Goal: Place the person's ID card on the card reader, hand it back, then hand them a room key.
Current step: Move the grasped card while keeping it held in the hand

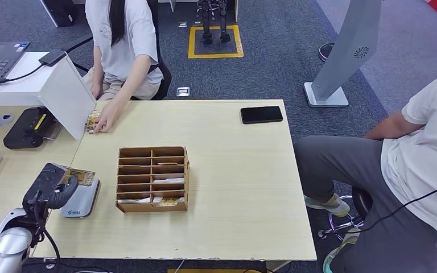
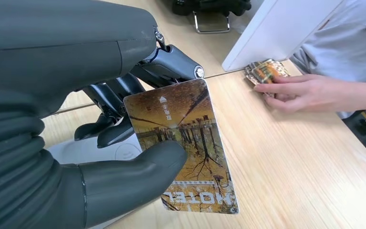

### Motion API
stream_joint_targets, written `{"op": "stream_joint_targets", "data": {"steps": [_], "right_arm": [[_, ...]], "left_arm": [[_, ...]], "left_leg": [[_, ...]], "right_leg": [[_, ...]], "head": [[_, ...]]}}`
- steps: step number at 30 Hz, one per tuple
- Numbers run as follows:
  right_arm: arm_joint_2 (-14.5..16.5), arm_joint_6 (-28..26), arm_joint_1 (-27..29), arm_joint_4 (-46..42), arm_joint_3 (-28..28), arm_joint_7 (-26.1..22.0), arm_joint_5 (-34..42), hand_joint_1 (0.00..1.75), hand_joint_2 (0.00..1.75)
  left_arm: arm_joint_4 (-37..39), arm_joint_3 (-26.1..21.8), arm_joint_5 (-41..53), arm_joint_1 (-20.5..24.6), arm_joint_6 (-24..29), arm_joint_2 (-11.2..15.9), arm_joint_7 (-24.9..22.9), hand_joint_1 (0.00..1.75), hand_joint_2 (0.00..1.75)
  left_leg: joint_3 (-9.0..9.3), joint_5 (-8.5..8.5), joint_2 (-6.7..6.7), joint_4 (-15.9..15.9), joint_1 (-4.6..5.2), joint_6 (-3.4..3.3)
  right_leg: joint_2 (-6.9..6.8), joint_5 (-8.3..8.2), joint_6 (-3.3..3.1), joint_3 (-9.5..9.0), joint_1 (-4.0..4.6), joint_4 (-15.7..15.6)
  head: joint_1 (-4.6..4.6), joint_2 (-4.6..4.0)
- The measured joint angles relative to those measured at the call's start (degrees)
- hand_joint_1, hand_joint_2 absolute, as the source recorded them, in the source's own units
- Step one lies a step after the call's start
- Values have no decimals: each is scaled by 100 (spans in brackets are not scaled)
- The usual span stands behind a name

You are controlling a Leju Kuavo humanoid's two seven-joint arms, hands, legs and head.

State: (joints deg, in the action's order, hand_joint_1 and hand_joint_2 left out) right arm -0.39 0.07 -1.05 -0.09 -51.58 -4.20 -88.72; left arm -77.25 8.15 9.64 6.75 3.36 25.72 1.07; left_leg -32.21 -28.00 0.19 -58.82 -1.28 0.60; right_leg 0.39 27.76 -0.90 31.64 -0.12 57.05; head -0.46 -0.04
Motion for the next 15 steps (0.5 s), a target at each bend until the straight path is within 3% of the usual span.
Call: {"op": "stream_joint_targets", "data": {"steps": [15], "right_arm": [[0,2,-3,0,-5,31,0,0,0]], "left_arm": [[519,0,283,15,250,-26,-49,175,175]], "left_leg": [[-1,0,-1,0,0,0]], "right_leg": [[-1,0,0,-1,0,0]], "head": [[0,0]]}}
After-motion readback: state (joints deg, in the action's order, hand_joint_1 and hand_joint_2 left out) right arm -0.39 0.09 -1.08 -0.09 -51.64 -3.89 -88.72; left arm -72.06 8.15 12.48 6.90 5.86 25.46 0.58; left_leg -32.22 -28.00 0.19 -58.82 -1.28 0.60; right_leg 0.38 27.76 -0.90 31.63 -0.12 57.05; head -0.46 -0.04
